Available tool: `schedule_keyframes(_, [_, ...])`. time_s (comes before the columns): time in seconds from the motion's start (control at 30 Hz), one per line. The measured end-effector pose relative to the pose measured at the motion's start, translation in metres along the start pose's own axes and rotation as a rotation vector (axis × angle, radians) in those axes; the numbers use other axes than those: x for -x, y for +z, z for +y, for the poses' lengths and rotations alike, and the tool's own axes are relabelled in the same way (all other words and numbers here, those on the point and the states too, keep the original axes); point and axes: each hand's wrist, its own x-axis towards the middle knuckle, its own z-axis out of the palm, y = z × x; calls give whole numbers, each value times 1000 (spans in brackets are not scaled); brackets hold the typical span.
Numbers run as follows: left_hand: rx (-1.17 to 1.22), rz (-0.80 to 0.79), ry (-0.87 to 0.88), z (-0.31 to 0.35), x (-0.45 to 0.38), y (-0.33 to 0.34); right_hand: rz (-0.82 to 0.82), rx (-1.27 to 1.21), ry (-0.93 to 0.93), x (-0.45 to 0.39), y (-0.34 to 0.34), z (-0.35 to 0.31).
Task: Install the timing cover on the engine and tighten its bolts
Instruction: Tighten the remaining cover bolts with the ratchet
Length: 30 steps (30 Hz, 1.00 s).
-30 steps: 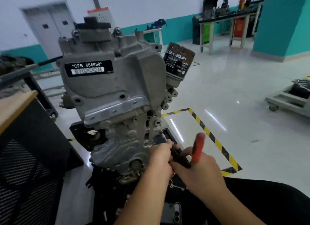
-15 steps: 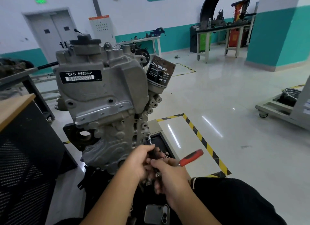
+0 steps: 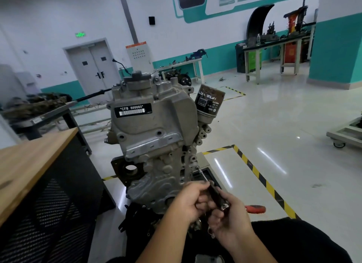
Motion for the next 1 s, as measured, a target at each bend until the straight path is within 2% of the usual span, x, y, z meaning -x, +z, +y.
schedule_keyframes(0.13, [-25,95,67,-10,-4,3,287,554,-306,-2,-4,6])
schedule_keyframes(0.23, [-46,167,102,-15,-4,5,277,1008,-581,-4,-8,2])
schedule_keyframes(0.27, [-55,191,106,-16,-4,4,247,1074,-615,-4,-8,1])
schedule_keyframes(0.3, [-61,197,96,-18,-3,3,234,1049,-586,-5,-9,0])
schedule_keyframes(0.33, [-52,177,71,-20,-1,2,218,905,-489,-7,-11,-3])
schedule_keyframes(0.43, [-20,67,30,-23,6,1,48,187,-51,-6,-9,-12])
schedule_keyframes(0.47, [-33,62,54,-23,7,3,36,82,-3,-6,-10,-14])
schedule_keyframes(0.5, [-48,77,81,-23,7,4,52,111,-22,-6,-10,-15])
schedule_keyframes(0.53, [-60,106,102,-23,6,5,98,261,-99,-7,-10,-15])
schedule_keyframes(0.63, [-91,215,132,-25,2,8,316,901,-492,-6,-13,-14])
schedule_keyframes(0.67, [-90,237,134,-25,0,7,330,1012,-580,-4,-13,-14])
schedule_keyframes(0.7, [-84,247,132,-25,0,6,317,1025,-587,-2,-12,-13])
schedule_keyframes(0.73, [-74,240,127,-23,0,5,275,920,-529,-1,-12,-14])
schedule_keyframes(0.83, [-7,118,64,-19,6,2,87,159,-69,2,-5,-19])
schedule_keyframes(0.87, [9,73,41,-19,7,2,81,9,9,2,-3,-21])
schedule_keyframes(0.9, [15,53,32,-20,7,2,78,13,21,2,-3,-19])
schedule_keyframes(1.0, [11,109,40,-25,4,4,143,497,-210,0,-4,-12])
